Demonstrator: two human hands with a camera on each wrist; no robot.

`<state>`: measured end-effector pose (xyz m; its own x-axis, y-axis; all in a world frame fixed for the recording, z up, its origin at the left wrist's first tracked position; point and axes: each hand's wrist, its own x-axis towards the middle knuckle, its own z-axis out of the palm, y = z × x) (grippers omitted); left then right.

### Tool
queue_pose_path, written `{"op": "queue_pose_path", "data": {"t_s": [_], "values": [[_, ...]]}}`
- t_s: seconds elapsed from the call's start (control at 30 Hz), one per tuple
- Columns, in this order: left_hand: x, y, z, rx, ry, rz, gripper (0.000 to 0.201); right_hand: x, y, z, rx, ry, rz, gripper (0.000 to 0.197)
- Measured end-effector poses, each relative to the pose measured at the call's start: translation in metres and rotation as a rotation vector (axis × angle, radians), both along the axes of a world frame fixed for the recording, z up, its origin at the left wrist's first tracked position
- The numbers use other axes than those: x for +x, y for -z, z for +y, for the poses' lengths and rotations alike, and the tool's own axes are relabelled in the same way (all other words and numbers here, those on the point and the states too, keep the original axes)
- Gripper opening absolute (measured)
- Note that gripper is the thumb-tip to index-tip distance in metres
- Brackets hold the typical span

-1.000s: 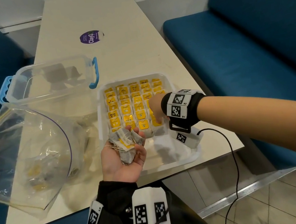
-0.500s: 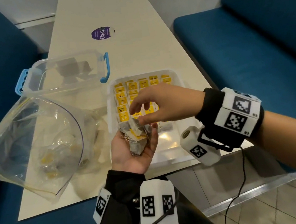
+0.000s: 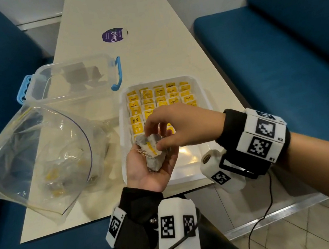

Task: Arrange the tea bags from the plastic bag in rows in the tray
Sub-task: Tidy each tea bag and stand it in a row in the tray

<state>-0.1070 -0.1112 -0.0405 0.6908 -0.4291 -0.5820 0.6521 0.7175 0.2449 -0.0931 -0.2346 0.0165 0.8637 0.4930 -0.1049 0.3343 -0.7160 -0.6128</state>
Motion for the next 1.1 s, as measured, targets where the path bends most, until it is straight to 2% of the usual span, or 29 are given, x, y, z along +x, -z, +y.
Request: {"op": "queue_pose_path", "data": {"t_s": [0.13,0.2,0.53,0.8,0.93,1.1], "values": [[0.001,0.001,-0.002,0.017,-0.012,-0.001,0.043,-0.002,-0.001,0.002,-0.031,-0.012,-0.025,0.03],[0.001,0.002,-0.003,-0.008,-0.02,0.0,0.048,-0.001,-0.001,0.002,-0.052,0.009,-0.038,0.026],[0.003,0.004,0.0,0.057,0.005,0.006,0.041,-0.001,-0.001,-0.002,0.01,0.086,0.021,0.009],[0.003,0.007,0.002,0.085,0.028,-0.042,0.04,-0.002,-0.005,0.004,-0.011,0.137,0.066,0.017],[0.004,0.008,0.002,0.076,0.024,-0.066,0.039,-0.003,-0.001,0.006,-0.082,0.126,0.046,0.011],[0.005,0.013,0.003,0.053,0.037,-0.112,0.034,-0.004,0.003,0.004,-0.062,0.182,0.04,0.015]]}}
